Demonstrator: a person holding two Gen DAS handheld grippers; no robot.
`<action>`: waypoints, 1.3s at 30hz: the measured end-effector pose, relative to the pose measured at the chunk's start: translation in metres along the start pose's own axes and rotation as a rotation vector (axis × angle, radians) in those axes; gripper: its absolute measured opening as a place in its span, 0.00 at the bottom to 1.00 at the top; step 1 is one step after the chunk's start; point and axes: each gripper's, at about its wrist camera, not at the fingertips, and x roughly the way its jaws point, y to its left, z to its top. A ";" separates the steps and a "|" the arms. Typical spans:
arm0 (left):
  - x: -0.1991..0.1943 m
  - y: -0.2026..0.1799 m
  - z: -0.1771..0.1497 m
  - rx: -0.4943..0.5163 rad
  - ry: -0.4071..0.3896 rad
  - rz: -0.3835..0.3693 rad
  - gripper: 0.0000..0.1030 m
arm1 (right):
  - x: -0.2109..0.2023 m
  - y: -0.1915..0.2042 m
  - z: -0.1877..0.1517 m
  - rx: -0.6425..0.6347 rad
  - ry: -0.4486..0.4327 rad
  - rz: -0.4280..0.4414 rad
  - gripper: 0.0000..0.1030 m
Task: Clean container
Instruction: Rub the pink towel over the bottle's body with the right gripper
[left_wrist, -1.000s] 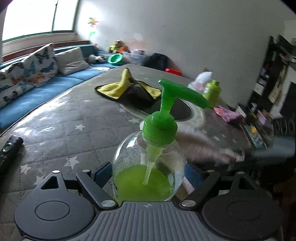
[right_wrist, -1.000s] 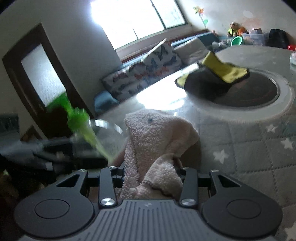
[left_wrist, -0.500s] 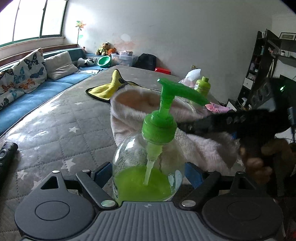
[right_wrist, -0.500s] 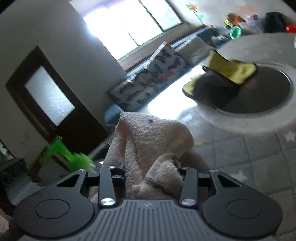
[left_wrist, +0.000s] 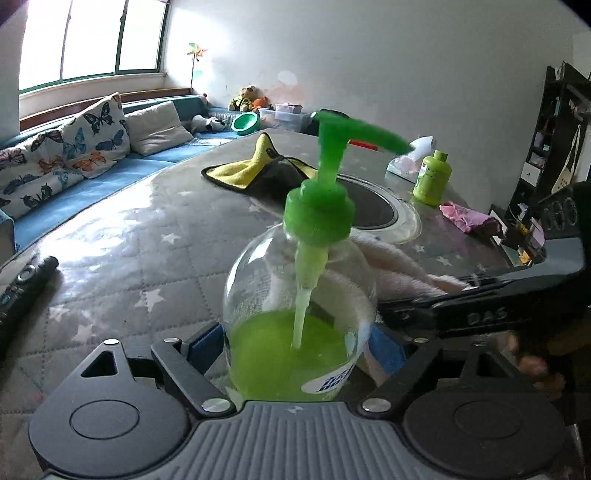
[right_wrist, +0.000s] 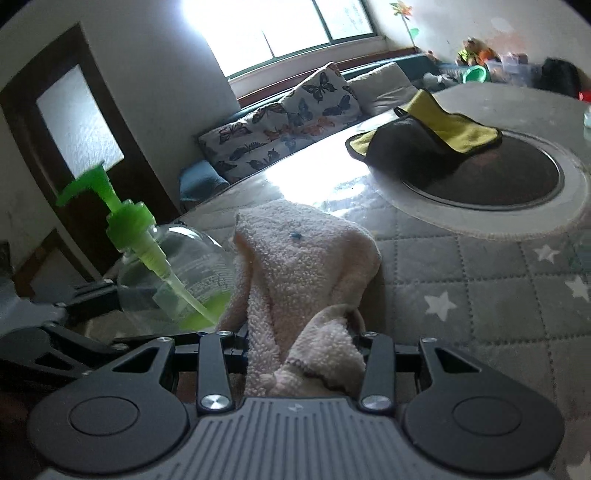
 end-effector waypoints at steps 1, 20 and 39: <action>0.000 0.001 0.000 0.006 -0.001 -0.008 0.84 | -0.005 -0.001 0.002 0.013 -0.013 0.013 0.39; 0.001 0.007 -0.006 0.090 0.004 -0.118 0.84 | 0.010 -0.009 0.036 0.149 -0.074 0.170 0.40; -0.006 0.012 -0.007 0.057 -0.006 -0.069 0.84 | -0.011 0.009 0.001 -0.027 -0.001 0.023 0.40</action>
